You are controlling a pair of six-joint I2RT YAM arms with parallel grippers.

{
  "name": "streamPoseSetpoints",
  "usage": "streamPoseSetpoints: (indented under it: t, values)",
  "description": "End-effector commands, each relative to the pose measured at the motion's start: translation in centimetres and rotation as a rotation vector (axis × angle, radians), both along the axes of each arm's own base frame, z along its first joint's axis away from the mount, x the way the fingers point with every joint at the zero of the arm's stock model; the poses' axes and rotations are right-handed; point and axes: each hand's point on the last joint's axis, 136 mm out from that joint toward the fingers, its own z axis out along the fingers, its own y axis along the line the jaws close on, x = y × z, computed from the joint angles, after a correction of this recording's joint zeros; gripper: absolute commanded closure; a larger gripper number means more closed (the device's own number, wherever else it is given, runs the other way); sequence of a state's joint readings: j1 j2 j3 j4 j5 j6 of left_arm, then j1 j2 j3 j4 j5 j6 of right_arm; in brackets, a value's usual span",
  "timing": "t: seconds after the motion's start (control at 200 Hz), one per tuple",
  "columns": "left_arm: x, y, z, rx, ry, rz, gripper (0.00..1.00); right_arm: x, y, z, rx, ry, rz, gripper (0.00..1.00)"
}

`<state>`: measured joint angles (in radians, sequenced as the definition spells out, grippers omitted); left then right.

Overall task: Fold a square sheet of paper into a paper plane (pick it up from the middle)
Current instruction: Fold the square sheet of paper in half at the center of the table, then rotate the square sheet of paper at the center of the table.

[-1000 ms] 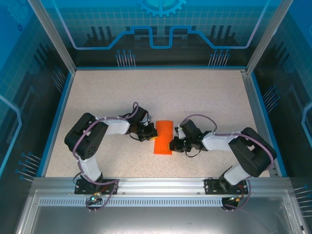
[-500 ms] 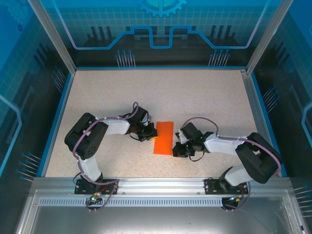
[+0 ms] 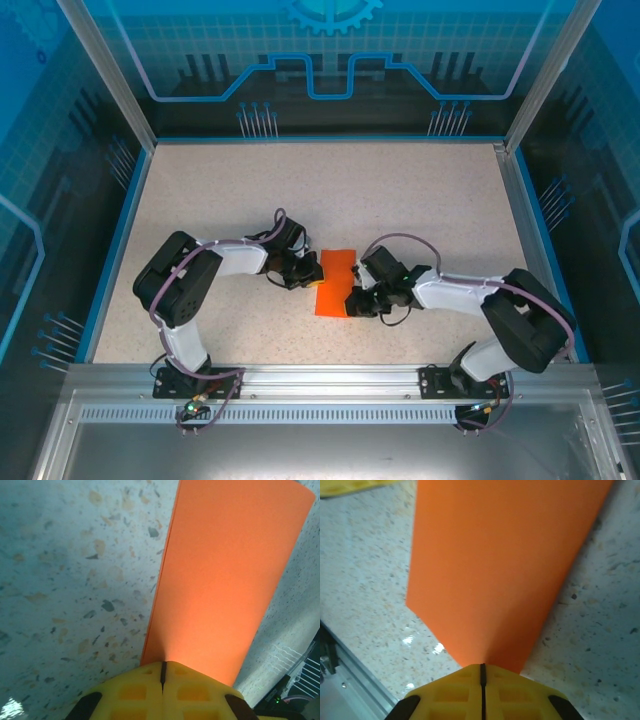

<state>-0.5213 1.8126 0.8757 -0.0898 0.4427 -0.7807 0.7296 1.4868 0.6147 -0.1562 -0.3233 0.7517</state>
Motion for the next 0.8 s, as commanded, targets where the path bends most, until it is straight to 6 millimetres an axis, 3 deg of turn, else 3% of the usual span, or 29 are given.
streamPoseSetpoints:
  t: [0.0,0.2,0.31,0.42,0.53,0.65,0.795]
  values:
    - [-4.6,5.9,-6.0,0.327,0.171,0.012,1.00,-0.1,0.0,-1.1,-0.039,0.009,-0.013,0.93]
    - [-1.5,3.6,-1.5,0.251,0.066,-0.029,0.95,-0.7,-0.7,-2.2,-0.067,0.043,-0.047,0.93]
    - [0.5,2.4,2.3,0.207,-0.023,-0.030,0.90,-0.7,0.1,-2.0,-0.046,0.047,-0.068,0.93]
    - [1.9,3.1,5.5,0.228,-0.110,0.027,0.79,0.2,1.9,-1.2,0.001,0.040,-0.099,0.93]
    - [1.9,4.7,7.2,0.266,-0.158,0.098,0.76,1.4,4.5,-0.6,0.048,0.033,-0.130,0.93]
    - [0.7,6.9,7.3,0.311,-0.170,0.167,0.75,2.9,7.7,1.4,0.112,-0.009,-0.129,0.94]
    - [-1.2,8.7,7.6,0.318,-0.174,0.230,0.73,4.8,7.7,4.4,0.097,-0.113,-0.114,0.91]
